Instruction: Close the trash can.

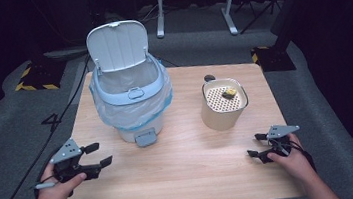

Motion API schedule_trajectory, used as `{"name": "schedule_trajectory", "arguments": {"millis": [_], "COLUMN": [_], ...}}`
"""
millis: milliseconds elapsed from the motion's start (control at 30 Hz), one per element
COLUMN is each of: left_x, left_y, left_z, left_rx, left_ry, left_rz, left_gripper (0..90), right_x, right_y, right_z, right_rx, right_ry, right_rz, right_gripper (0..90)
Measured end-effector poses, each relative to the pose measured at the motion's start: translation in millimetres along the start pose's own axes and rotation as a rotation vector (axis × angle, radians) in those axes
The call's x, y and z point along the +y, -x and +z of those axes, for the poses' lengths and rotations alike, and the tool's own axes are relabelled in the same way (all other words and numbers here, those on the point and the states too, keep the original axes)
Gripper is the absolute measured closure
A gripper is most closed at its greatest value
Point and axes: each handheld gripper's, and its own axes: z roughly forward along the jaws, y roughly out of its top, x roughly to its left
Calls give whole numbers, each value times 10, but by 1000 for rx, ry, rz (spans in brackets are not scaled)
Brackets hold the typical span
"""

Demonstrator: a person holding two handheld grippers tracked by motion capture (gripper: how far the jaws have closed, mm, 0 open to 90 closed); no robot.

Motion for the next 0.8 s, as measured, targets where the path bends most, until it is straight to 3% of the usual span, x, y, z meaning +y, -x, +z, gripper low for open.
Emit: {"name": "schedule_trajectory", "arguments": {"millis": [67,500,800], "left_x": [101,818,1249], "left_y": [-41,-269,-311], "left_z": [-58,-305,-396], "left_rx": [2,13,29], "left_ry": [18,179,258], "left_rz": [9,-39,-18], "left_gripper": [285,285,289], "right_x": [0,0,7], "right_y": [0,3,17], "right_z": [0,0,7], "right_rx": [0,2,5], "right_ry": [0,0,-1], "right_rz": [1,2,-2], "right_gripper": [206,207,207]}}
